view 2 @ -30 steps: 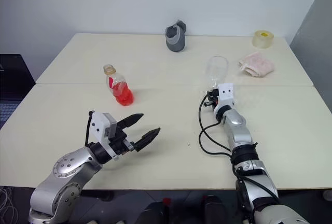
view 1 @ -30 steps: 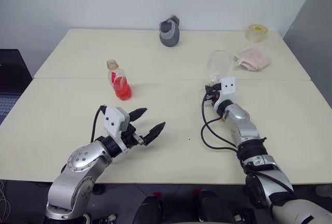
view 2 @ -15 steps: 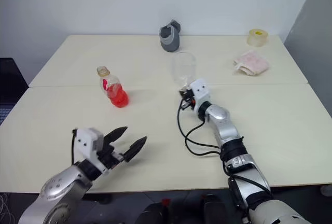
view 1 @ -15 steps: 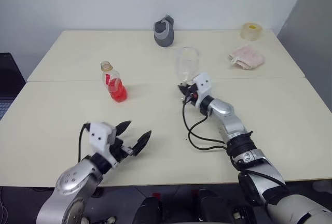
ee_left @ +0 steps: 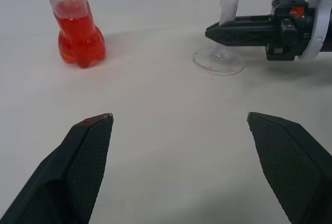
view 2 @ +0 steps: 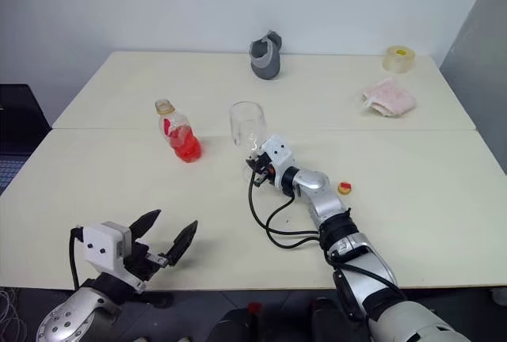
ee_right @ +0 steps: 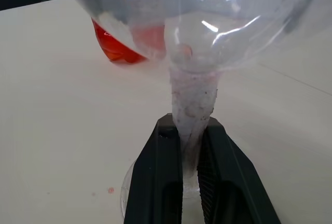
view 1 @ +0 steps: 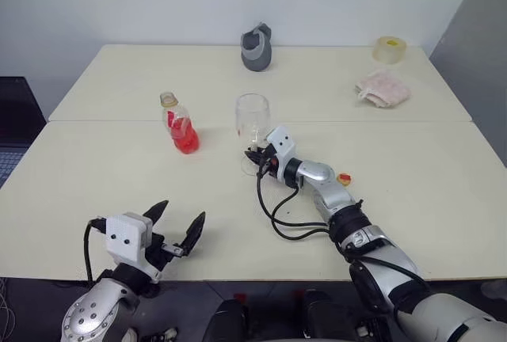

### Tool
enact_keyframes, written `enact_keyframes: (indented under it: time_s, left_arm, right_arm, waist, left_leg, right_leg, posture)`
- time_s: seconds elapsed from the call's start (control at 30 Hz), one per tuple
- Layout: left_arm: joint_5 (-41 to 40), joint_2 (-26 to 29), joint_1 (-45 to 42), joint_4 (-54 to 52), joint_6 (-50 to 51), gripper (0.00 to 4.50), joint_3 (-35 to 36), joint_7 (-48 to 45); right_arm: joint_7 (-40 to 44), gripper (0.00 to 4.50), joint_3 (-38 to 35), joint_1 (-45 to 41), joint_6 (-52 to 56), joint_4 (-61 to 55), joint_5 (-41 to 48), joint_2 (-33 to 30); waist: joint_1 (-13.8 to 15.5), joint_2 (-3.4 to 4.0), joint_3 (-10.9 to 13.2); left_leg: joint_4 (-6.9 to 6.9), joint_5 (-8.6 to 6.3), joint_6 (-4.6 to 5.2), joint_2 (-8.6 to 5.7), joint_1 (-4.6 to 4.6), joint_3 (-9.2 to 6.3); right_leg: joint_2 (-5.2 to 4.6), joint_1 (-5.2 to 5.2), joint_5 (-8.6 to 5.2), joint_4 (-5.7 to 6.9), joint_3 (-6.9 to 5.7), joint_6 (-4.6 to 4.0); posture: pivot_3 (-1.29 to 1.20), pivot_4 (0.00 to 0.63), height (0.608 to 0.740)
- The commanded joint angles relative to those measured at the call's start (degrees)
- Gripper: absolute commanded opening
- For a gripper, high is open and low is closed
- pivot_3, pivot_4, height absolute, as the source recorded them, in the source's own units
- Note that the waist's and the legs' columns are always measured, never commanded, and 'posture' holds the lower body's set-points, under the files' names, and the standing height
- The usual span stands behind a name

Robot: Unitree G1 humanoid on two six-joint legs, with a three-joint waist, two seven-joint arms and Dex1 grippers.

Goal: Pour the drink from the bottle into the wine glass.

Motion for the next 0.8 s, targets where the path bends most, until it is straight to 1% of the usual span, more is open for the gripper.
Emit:
enact_keyframes:
  time_s: [0.03,0.1,0.13,0.3,0.33,0.37,0.5,0.63,0.7,0.8]
  left_arm:
    - [0.6,-0.1,-0.6,-2.0,-1.2,4.50,-0.9,0.5]
    - [0.7,-0.2,-1.1,-1.8,-1.1,4.50,-1.2,0.5]
    - [0.7,-0.1,-1.2,-1.7,-1.1,4.50,-1.2,0.5]
    - [0.8,0.5,-3.2,0.3,-2.1,4.50,-1.6,-0.7]
    - [0.8,0.5,-3.5,0.7,-2.2,4.50,-1.5,-0.8]
    - [0.7,0.5,-3.8,1.1,-2.2,4.50,-1.3,-0.7]
    - [1.0,0.4,-4.6,3.4,-2.9,4.50,0.1,-0.4]
    - [2.3,0.5,-5.7,6.3,-5.1,4.50,2.2,0.3]
    - [3.0,0.4,-7.0,7.8,-5.8,4.50,3.4,1.5]
    - [4.3,0.6,-9.8,10.9,-7.0,4.50,4.6,2.6]
  right_arm:
    - [0.2,0.12,0.0,-1.1,-2.3,0.8,-1.2,-0.3]
    - [0.5,0.85,-0.2,-0.9,-2.6,0.4,-1.1,-0.4]
    - [0.7,1.14,-0.3,-0.8,-2.5,0.2,-1.1,-0.4]
    - [1.2,2.89,0.4,1.5,-3.1,-3.7,-1.6,-0.8]
    - [1.5,3.31,0.4,2.2,-2.7,-4.7,-1.3,-1.0]
    - [1.8,3.62,0.5,2.9,-2.2,-6.1,-1.2,-1.4]
    - [5.0,3.62,0.3,9.4,3.8,-18.4,0.7,-5.2]
    - [8.4,3.62,0.0,19.5,15.2,-38.3,3.7,-12.6]
    - [9.9,3.62,-0.7,24.3,21.6,-49.8,6.7,-16.8]
    - [10.3,3.62,-2.4,28.6,29.7,-63.1,11.8,-21.1]
  waist:
    - [0.0,0.00,0.0]
    - [0.0,0.00,0.0]
    - [0.0,0.00,0.0]
    - [0.0,0.00,0.0]
    - [-0.1,0.00,0.0]
    - [-0.1,0.00,0.0]
    - [0.2,0.00,0.0]
    - [0.9,0.00,0.0]
    - [1.0,0.01,0.0]
    - [0.9,0.01,0.0]
  left_leg:
    - [0.00,0.00,0.00,0.01,0.01,0.01]
    - [0.00,0.00,0.00,0.01,0.02,0.01]
    - [0.00,0.00,0.00,0.00,0.02,0.01]
    - [0.00,0.00,0.00,0.01,0.01,0.00]
    - [0.00,0.00,0.00,0.01,0.01,0.01]
    - [0.00,0.00,0.00,0.02,0.01,0.01]
    - [0.00,0.00,0.00,0.02,-0.01,-0.04]
    - [0.01,0.00,0.00,0.01,-0.05,-0.06]
    - [0.01,-0.01,0.00,0.01,-0.05,-0.06]
    - [0.01,-0.01,0.00,0.03,-0.05,-0.09]
  right_leg:
    - [0.00,0.01,0.00,0.00,0.00,0.00]
    - [0.01,0.02,0.00,0.00,0.01,0.00]
    - [0.00,0.02,0.00,0.00,0.01,0.00]
    - [0.01,0.02,0.00,0.00,0.00,0.00]
    - [0.01,0.02,0.00,0.00,0.01,0.00]
    - [0.01,0.02,0.00,0.01,0.01,0.00]
    - [0.01,0.02,0.00,0.00,-0.02,0.00]
    - [-0.02,0.03,0.00,-0.04,-0.03,0.00]
    - [-0.02,0.03,0.00,-0.05,-0.03,0.00]
    - [0.00,0.03,-0.01,-0.03,-0.05,0.01]
  posture:
    - [0.00,0.150,0.740]
    - [0.00,0.150,0.740]
    - [0.00,0.150,0.740]
    - [0.00,0.150,0.740]
    - [0.00,0.150,0.740]
    - [0.00,0.150,0.740]
    - [0.00,0.150,0.740]
    - [0.00,0.150,0.740]
    - [0.00,0.150,0.740]
    - [0.00,0.150,0.740]
